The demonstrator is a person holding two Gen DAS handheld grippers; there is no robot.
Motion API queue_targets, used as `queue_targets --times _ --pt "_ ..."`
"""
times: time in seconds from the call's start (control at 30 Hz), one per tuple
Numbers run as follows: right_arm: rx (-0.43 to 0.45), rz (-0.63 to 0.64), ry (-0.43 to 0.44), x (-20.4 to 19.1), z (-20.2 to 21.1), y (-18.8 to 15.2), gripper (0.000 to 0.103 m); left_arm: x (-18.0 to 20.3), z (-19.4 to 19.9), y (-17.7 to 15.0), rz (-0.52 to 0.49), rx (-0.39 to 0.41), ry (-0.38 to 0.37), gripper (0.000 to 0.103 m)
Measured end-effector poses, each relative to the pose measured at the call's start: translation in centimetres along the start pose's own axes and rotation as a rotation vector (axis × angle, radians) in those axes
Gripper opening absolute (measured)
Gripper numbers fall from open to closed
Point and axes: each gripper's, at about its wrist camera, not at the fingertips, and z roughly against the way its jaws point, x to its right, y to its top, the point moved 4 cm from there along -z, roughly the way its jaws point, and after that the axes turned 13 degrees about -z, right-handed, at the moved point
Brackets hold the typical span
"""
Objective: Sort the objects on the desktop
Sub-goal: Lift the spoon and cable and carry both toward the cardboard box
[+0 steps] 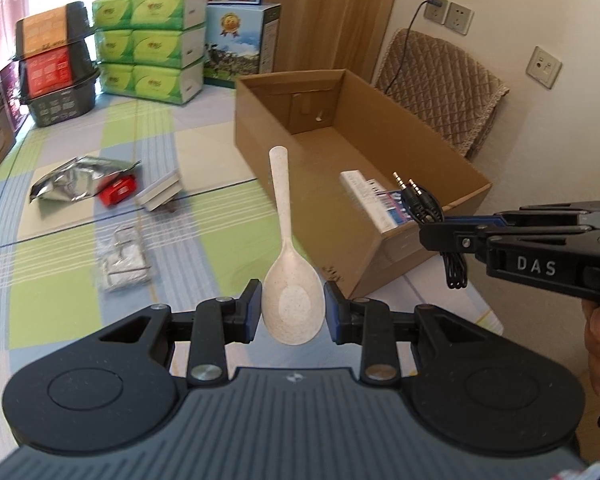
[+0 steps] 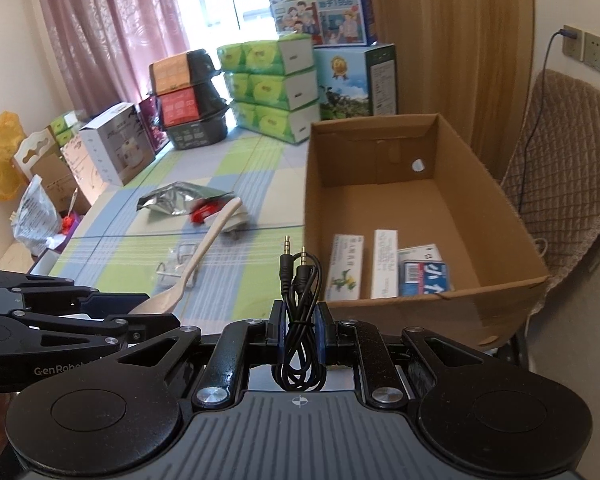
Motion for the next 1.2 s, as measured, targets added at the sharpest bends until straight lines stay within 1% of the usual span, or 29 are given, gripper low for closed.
queue_targets --times 0.27,0.63,0.97,1.2 --pt "0.018 -0.025 -0.029 2.6 1.0 0.5 0.011 2.4 -1.0 2.1 -0.028 0.015 -0.032 0.027" --pt "0.034 -0.041 -0.069 6.2 1.7 2.2 0.011 4.7 -2.8 5.2 -0.024 0.036 -0.058 0.027" --pt "0.024 0.007 -0.111 8.1 0.3 4.3 0.011 5.4 -5.0 8.0 0.009 0.044 -0.074 0.027" --pt "0.008 0.031 -0.128 9.0 -1.0 5.3 0.011 5.0 -6.5 8.9 0.035 0.037 -0.082 0.027"
